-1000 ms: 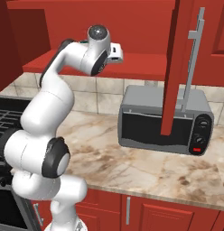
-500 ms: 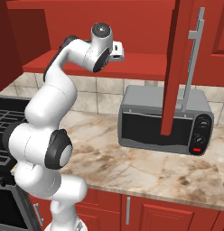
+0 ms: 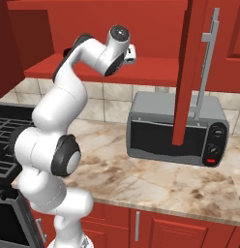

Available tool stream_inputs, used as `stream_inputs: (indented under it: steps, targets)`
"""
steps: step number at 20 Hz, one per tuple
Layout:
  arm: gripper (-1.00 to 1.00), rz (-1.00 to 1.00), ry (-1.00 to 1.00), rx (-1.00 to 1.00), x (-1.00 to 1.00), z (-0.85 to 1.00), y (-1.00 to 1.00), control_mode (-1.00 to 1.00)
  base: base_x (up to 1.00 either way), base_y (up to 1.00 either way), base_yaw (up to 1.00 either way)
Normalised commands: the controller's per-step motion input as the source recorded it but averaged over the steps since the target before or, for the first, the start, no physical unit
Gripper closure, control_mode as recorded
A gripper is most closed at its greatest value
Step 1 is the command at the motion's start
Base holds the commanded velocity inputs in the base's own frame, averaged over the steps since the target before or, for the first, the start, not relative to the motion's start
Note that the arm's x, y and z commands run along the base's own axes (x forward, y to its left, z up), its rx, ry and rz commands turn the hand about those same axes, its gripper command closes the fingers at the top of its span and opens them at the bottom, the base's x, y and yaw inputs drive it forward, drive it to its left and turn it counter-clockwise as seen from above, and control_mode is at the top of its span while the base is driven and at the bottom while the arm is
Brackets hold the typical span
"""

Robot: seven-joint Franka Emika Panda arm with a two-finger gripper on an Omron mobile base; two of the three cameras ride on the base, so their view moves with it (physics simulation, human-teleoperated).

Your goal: Pick the mug on the counter and place it in the cabinet with the handle facing the right, like the mugs already inside.

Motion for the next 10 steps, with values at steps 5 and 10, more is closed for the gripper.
stream_inputs:
  steps: [5,10]
  targets:
    - [1.00,0.19,0.00,0.00,0.18,0.00,-0.10,-1.00,0.00,0.00,0.00]
    - [1.00,0.19,0.00,0.00,0.20,0.00,-0.08,-1.00,0.00,0.00,0.00]
